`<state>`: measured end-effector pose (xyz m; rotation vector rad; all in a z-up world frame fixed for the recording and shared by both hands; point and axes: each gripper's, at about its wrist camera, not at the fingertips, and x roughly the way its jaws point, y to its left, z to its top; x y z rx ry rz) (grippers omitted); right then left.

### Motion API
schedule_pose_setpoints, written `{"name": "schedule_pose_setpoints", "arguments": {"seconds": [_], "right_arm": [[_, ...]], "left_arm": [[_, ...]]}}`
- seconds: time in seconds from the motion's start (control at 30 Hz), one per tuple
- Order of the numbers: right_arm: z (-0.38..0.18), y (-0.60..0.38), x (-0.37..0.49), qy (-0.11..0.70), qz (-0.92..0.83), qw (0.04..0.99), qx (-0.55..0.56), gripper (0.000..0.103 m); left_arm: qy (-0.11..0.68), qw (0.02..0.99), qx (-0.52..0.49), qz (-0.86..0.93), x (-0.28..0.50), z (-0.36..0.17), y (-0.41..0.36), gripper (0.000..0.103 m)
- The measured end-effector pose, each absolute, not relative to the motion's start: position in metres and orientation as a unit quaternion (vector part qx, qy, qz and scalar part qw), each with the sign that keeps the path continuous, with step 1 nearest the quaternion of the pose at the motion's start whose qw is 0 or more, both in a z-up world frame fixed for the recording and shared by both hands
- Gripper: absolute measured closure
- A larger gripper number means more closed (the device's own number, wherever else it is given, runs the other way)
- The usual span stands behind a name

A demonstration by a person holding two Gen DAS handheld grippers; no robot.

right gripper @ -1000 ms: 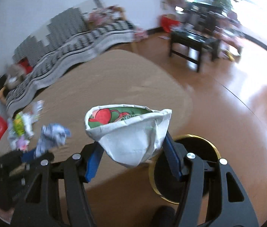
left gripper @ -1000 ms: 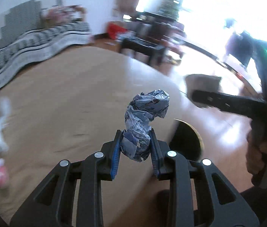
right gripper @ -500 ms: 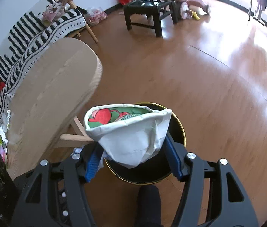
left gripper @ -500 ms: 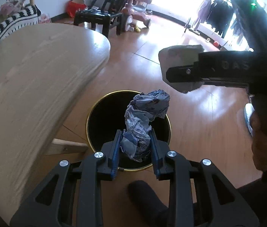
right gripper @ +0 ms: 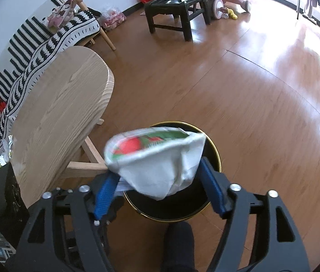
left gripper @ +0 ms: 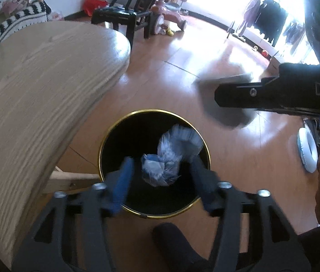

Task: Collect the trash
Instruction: 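Carry both items to the black bin and open both tools to drop them, then grasp the pink-purple toy with the right tool while the left grasps the green tray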

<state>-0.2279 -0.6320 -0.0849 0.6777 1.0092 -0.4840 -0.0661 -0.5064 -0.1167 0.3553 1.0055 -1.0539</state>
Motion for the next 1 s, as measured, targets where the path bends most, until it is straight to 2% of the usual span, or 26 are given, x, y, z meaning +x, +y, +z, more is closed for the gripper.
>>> {"name": "schedule_pose_setpoints", "arguments": {"seconds": [0.1,0.2,0.5,0.67,1.0], "right_arm": [[-0.082,-0.631,-0.227,0.467,-0.226,0.795,0.313,0.029],[-0.076,-0.630,-0.225,0.461,-0.227,0.799,0.311,0.028],[-0.017,-0.578,-0.194,0.407,-0.218,0.851,0.249,0.011],[0.008,-0.517,-0.147,0.389,-0.165,0.881,0.214,0.010],[0.024,-0.351,-0.029,0.404,-0.006,0.899,0.168,0.010]], "left_arm": [[0.450,0.736,0.161,-0.480,-0.068,-0.110,-0.504,0.036],[0.445,0.738,0.159,-0.481,-0.069,-0.101,-0.497,0.034],[0.403,0.782,0.132,-0.458,-0.050,-0.048,-0.429,0.011],[0.370,0.837,0.123,-0.384,-0.023,-0.016,-0.350,0.009],[0.365,0.898,0.092,-0.227,0.024,0.001,-0.158,0.009]]}}
